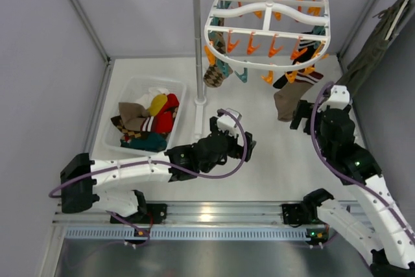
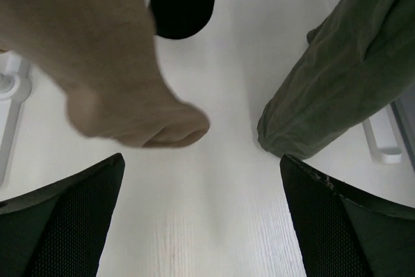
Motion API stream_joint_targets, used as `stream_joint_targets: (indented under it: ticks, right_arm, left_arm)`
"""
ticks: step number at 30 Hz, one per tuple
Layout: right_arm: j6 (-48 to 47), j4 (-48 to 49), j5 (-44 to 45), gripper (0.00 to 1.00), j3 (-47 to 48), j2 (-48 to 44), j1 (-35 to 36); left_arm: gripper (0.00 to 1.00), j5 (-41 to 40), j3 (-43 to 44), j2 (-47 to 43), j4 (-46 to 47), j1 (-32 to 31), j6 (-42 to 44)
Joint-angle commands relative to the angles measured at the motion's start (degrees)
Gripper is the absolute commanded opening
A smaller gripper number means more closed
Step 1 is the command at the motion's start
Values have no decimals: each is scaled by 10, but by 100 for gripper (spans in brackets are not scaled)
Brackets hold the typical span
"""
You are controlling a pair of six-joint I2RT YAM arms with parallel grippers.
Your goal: Remove the socks clipped to the hanger
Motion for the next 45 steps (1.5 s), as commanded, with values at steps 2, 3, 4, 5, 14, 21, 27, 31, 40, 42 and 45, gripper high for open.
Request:
stream_joint_targets:
  ticks: [2,3,4,5,14,21,27,31,40,42,45]
  right_arm:
    - [-23,133,-146,99,-76,-38,-58]
    - [-37,155,-180,99,-91,-49,-61]
    - [-54,174,-190,99,-117,-63,-65]
    - [-57,199,-196,99,-125,-66,-69]
    - [-82,322,-450,100,-160,7,-183]
    - [-39,439,-635,91,-184,59,-238]
    - [-37,458,-638,75,-191,71,-238]
    - [-33,472,-640,70,-203,75,-236]
    - [-16,498,-563,21,-244,24,-156]
    - [-15,503,-507,10,-253,8,-129]
    - [-16,506,-412,0,-254,3,-61]
  left_arm:
    - [99,-66,0,-56,-77,13,-25]
    - [99,-64,-13,-66,-79,17,-25]
    - [99,-61,-20,-75,-83,24,-26]
    - [98,-56,-31,-95,-85,27,-27]
    - [98,14,-50,-146,-100,30,0]
    - [99,36,-57,-159,-100,30,11]
    - [99,56,-51,-161,-101,31,9]
    - [99,78,-42,-167,-102,30,6]
    - [99,95,-7,-206,-141,29,-9]
    - [99,111,5,-214,-149,29,-8]
    - [99,136,20,-221,-155,28,0]
